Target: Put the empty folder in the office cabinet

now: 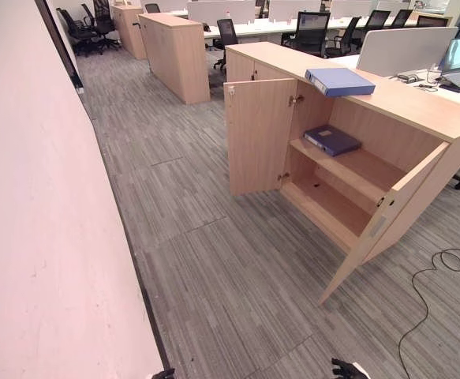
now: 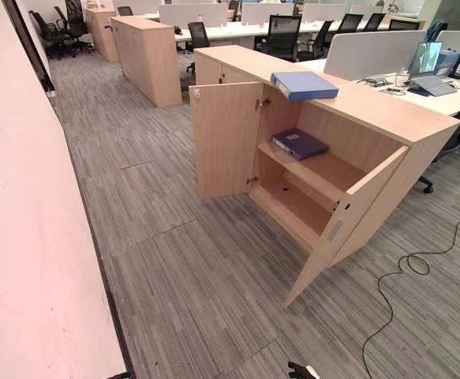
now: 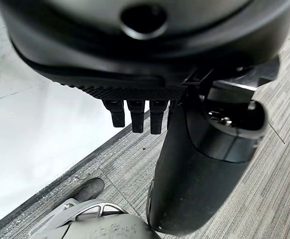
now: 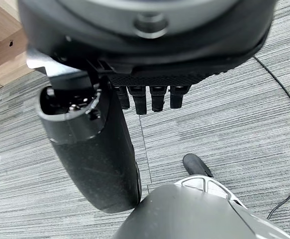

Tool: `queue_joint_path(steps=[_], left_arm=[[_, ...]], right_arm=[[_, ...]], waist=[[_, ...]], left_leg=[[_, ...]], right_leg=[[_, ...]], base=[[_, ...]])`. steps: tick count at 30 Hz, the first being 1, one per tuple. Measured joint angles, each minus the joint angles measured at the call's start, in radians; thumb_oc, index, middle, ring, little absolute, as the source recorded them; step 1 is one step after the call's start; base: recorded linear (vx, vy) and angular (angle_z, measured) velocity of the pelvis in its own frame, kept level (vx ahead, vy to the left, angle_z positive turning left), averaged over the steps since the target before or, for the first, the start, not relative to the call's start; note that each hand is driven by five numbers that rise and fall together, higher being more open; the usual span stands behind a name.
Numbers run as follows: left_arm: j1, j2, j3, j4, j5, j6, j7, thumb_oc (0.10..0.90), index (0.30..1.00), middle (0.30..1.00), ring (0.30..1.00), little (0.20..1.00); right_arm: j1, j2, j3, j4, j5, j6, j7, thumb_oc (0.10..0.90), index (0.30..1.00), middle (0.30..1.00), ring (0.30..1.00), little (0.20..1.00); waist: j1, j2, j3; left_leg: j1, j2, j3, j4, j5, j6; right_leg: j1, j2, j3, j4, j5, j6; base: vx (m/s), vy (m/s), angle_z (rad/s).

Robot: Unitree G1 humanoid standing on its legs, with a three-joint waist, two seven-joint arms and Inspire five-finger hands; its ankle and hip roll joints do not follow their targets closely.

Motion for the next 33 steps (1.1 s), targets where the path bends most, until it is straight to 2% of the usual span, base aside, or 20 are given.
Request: queue_joint_path(steps=[7,11,12,13,14,15,16,17,18,19,20,22,23,24,25,26,28,30,32,33], left_arm=[[-0.002,0.001,-0.001,0.000,0.000,0.006,-0.006,0.800,0.900,0.900,0.900,0.900],[-0.012,0.004,-0.001,0.007,-0.002,0.015,-0.006,0.800,0.900,0.900,0.900,0.900],[-0.018,0.003,-0.001,0.009,-0.003,0.015,-0.006,0.800,0.900,0.900,0.900,0.900],[-0.021,0.005,-0.001,0.014,-0.003,0.015,-0.005,0.800,0.900,0.900,0.900,0.900],[-0.028,0.006,0.001,0.019,-0.005,0.015,-0.003,0.800,0.900,0.900,0.900,0.900],[-0.035,0.006,0.001,0.027,-0.012,0.014,-0.001,0.800,0.900,0.900,0.900,0.900],[-0.050,0.014,0.006,0.029,-0.042,0.010,0.003,0.800,0.900,0.900,0.900,0.900],[-0.068,0.020,0.006,0.030,-0.043,0.007,0.007,0.800,0.900,0.900,0.900,0.900],[-0.087,0.021,0.003,0.025,-0.067,0.002,0.022,0.800,0.900,0.900,0.900,0.900],[-0.091,0.027,0.001,0.023,-0.074,-0.001,0.023,0.800,0.900,0.900,0.900,0.900],[-0.090,0.030,-0.009,0.021,-0.075,-0.001,0.025,0.800,0.900,0.900,0.900,0.900],[-0.096,0.037,-0.034,0.027,-0.071,0.005,0.025,0.800,0.900,0.900,0.900,0.900],[-0.102,0.038,-0.034,0.028,-0.072,0.014,0.031,0.800,0.900,0.900,0.900,0.900],[-0.107,0.039,-0.036,0.029,-0.071,0.018,0.034,0.800,0.900,0.900,0.900,0.900],[-0.109,0.038,-0.037,0.029,-0.071,0.020,0.036,0.800,0.900,0.900,0.900,0.900],[-0.122,0.037,-0.035,0.037,-0.071,0.020,0.040,0.800,0.900,0.900,0.900,0.900],[-0.139,0.042,-0.035,0.045,-0.072,0.019,0.043,0.800,0.900,0.900,0.900,0.900],[-0.143,0.041,-0.036,0.045,-0.072,0.018,0.043,0.800,0.900,0.900,0.900,0.900],[-0.146,0.039,-0.033,0.049,-0.072,0.018,0.043,0.800,0.900,0.900,0.900,0.900],[-0.140,0.041,-0.033,0.048,-0.071,0.021,0.043,0.800,0.900,0.900,0.900,0.900]], right_arm=[[-0.002,-0.002,0.000,-0.001,0.000,0.007,0.005,0.800,0.900,0.900,0.900,0.900],[-0.003,-0.003,0.000,-0.001,0.001,0.007,0.005,0.800,0.900,0.900,0.900,0.900],[-0.004,-0.005,0.000,-0.001,0.001,0.007,0.005,0.800,0.900,0.900,0.900,0.900],[-0.005,-0.005,0.000,-0.001,0.001,0.006,0.005,0.800,0.900,0.900,0.900,0.900],[-0.008,-0.005,0.001,-0.001,0.002,0.006,0.005,0.800,0.900,0.900,0.900,0.900],[-0.013,-0.010,0.002,0.000,0.002,0.006,0.006,0.800,0.900,0.900,0.900,0.900],[-0.026,-0.010,0.003,0.005,0.002,0.007,0.008,0.800,0.900,0.900,0.900,0.900],[-0.044,-0.010,0.003,0.024,0.002,0.007,0.009,0.800,0.900,0.900,0.900,0.900],[-0.057,-0.018,-0.014,0.039,0.002,0.020,0.004,0.800,0.900,0.900,0.900,0.900],[-0.057,-0.021,-0.028,0.048,0.002,0.024,0.002,0.800,0.900,0.900,0.900,0.900],[-0.058,-0.023,-0.011,0.076,0.001,0.030,-0.002,0.800,0.900,0.900,0.900,0.900],[-0.046,-0.034,-0.005,0.089,0.002,0.027,-0.007,0.800,0.900,0.900,0.900,0.900],[-0.042,-0.038,0.005,0.088,0.001,0.027,-0.009,0.800,0.900,0.900,0.900,0.900],[-0.040,-0.040,0.014,0.091,0.000,0.029,-0.012,0.800,0.900,0.900,0.900,0.900],[-0.040,-0.041,0.018,0.098,0.000,0.029,-0.012,0.800,0.900,0.900,0.900,0.900],[-0.037,-0.039,0.020,0.109,0.000,0.039,-0.013,0.800,0.900,0.900,0.900,0.900],[-0.017,-0.030,0.013,0.111,0.000,0.053,-0.010,0.800,0.900,0.900,0.900,0.900],[0.001,-0.029,0.012,0.111,0.000,0.060,-0.010,0.800,0.900,0.900,0.900,0.900],[0.021,-0.026,0.019,0.120,-0.001,0.066,-0.009,0.800,0.900,0.900,0.900,0.900],[0.026,-0.028,0.026,0.120,-0.001,0.064,-0.008,0.800,0.900,0.900,0.900,0.900]], waist=[[0.000,0.004,0.002],[-0.001,0.004,0.003],[-0.001,0.015,0.010],[0.000,0.005,0.015],[-0.001,0.016,0.018],[-0.001,0.016,0.026],[0.001,0.010,0.037],[0.001,-0.002,0.054],[0.006,0.008,0.093],[0.000,0.014,0.105],[0.000,0.009,0.106],[-0.006,0.022,0.106],[-0.003,0.024,0.110],[-0.001,0.025,0.110],[0.000,0.023,0.111],[0.000,0.022,0.114],[0.010,0.010,0.137],[0.023,0.012,0.139],[0.032,0.013,0.138],[0.038,0.018,0.135]], left_leg=[[-0.007,0.002,-0.004,0.009,-0.001,-0.001],[-0.038,0.015,-0.019,0.054,-0.018,-0.015],[-0.050,0.026,-0.021,0.082,-0.026,-0.022],[-0.067,0.037,-0.021,0.114,-0.036,-0.034],[-0.083,0.051,-0.017,0.147,-0.046,-0.044],[-0.111,0.073,-0.019,0.204,-0.060,-0.060],[-0.173,0.104,-0.016,0.337,-0.054,-0.069],[-0.229,0.138,-0.018,0.458,-0.035,-0.100],[-0.355,0.229,-0.045,0.713,0.038,-0.163],[-0.403,0.278,-0.049,0.802,0.055,-0.174],[-0.403,0.292,-0.018,0.638,0.029,-0.157],[-0.387,0.310,-0.024,0.296,0.104,-0.155],[-0.388,0.336,-0.031,0.142,0.171,-0.168],[-0.381,0.337,-0.043,0.067,0.209,-0.175],[-0.381,0.343,-0.050,0.028,0.227,-0.170],[-0.401,0.362,-0.052,-0.047,0.281,-0.191],[-0.406,0.365,-0.050,-0.047,0.299,-0.189],[-0.403,0.361,-0.049,-0.046,0.298,-0.184],[-0.403,0.341,-0.081,-0.047,0.299,-0.187],[-0.395,0.331,-0.090,-0.046,0.289,-0.174]], right_leg=[[0.000,0.001,-0.002,-0.003,-0.001,0.000],[-0.003,0.004,-0.009,-0.005,-0.007,-0.002],[-0.004,0.010,-0.010,0.000,-0.021,-0.002],[-0.005,0.012,-0.012,0.001,-0.027,-0.001],[-0.005,0.014,-0.015,-0.003,-0.032,-0.006],[-0.011,0.023,-0.018,0.002,-0.042,-0.006],[-0.015,0.025,-0.019,-0.003,-0.048,-0.007],[-0.009,0.026,-0.022,-0.011,-0.051,-0.011],[0.021,0.053,-0.023,-0.022,-0.061,-0.025],[0.038,0.058,-0.023,-0.028,-0.064,-0.029],[0.050,0.060,-0.027,-0.042,-0.067,-0.013],[0.049,0.086,-0.035,-0.042,-0.076,-0.020],[0.052,0.103,-0.037,-0.042,-0.084,-0.023],[0.055,0.111,-0.036,-0.042,-0.091,-0.019],[0.059,0.115,-0.034,-0.041,-0.094,-0.023],[0.063,0.127,-0.030,-0.030,-0.109,-0.021],[0.096,0.126,0.000,-0.025,-0.124,-0.020],[0.123,0.124,0.027,-0.030,-0.126,-0.018],[0.183,0.107,0.093,-0.043,-0.156,0.029],[0.196,0.093,0.116,-0.044,-0.158,0.046]], base=[[0.03,-0.089,0.02],[0.02,-0.103,0.09],[0.01,-0.139,0.07],[0.00,-0.151,0.07],[0.02,-0.172,0.10],[0.05,-0.181,0.12],[0.12,-0.189,0.16],[0.23,-0.096,0.21],[0.25,-0.005,0.21],[0.33,0.154,0.15],[0.20,0.123,0.06],[0.18,0.115,0.02],[0.24,0.144,0.01],[0.27,0.129,-0.01],[0.32,0.128,0.03],[0.33,0.122,0.03],[0.37,0.136,0.00],[0.43,0.162,-0.17],[0.38,0.227,-0.45],[0.35,0.251,-0.68]])
